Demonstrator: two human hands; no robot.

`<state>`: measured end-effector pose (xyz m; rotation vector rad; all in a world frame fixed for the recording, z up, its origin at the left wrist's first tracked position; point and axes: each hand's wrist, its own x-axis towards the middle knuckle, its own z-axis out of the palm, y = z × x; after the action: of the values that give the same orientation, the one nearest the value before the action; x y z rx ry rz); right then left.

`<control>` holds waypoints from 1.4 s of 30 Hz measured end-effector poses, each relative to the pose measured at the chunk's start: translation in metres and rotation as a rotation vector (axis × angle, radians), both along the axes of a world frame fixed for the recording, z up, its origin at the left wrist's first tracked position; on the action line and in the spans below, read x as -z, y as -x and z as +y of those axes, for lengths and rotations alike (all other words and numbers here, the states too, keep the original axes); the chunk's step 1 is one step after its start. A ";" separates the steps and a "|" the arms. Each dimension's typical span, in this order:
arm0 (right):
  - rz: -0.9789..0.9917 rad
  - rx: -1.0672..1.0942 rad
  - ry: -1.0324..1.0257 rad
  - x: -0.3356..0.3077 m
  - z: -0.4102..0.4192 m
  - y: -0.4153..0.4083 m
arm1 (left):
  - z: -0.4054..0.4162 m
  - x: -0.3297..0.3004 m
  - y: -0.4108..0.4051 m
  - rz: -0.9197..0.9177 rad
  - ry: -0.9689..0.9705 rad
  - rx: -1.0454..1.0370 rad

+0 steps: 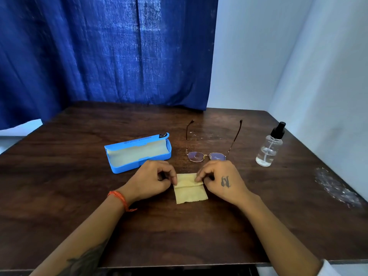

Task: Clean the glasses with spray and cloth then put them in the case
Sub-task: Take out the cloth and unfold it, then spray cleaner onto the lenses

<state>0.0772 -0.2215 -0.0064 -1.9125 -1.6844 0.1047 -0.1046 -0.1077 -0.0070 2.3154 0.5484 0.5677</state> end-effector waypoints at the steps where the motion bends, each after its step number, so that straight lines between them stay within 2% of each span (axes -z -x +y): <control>1: 0.045 -0.003 -0.012 -0.001 0.000 -0.002 | 0.000 0.000 0.000 -0.025 0.030 -0.028; 4: 0.141 0.062 -0.102 -0.006 0.002 -0.003 | 0.002 0.001 -0.001 -0.076 -0.005 -0.126; 8: 0.126 0.031 0.238 -0.010 0.010 -0.001 | 0.003 0.008 -0.001 0.181 -0.210 -0.109; 12: 0.184 -0.009 0.265 -0.010 0.013 0.000 | -0.004 0.003 -0.006 0.110 -0.121 -0.054; 15: 0.122 -0.005 0.090 -0.010 0.008 0.001 | -0.009 0.001 -0.006 -0.047 -0.077 -0.052; 19: 0.062 -0.075 -0.188 0.001 -0.006 0.001 | -0.018 0.005 -0.002 -0.152 -0.236 0.025; 24: -0.050 -0.191 -0.191 0.017 -0.026 -0.003 | -0.027 0.008 0.009 -0.046 -0.242 0.127; 28: -0.083 -0.224 -0.185 0.017 -0.034 -0.008 | -0.033 0.004 0.008 -0.110 -0.083 0.087; 34: 0.029 -0.028 -0.553 0.000 -0.048 -0.016 | -0.026 0.004 -0.017 -0.193 0.011 -0.161; 38: -0.048 0.191 -0.842 -0.021 -0.058 -0.031 | -0.017 0.006 -0.044 -0.129 0.127 -0.238; 42: -0.078 0.380 -0.884 -0.032 -0.050 -0.057 | -0.012 0.005 -0.068 -0.127 0.126 -0.242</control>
<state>0.1339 -0.2713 0.0256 -1.4905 -1.0810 -0.7436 -0.0367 -0.1195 -0.0120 2.0916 0.7857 0.7658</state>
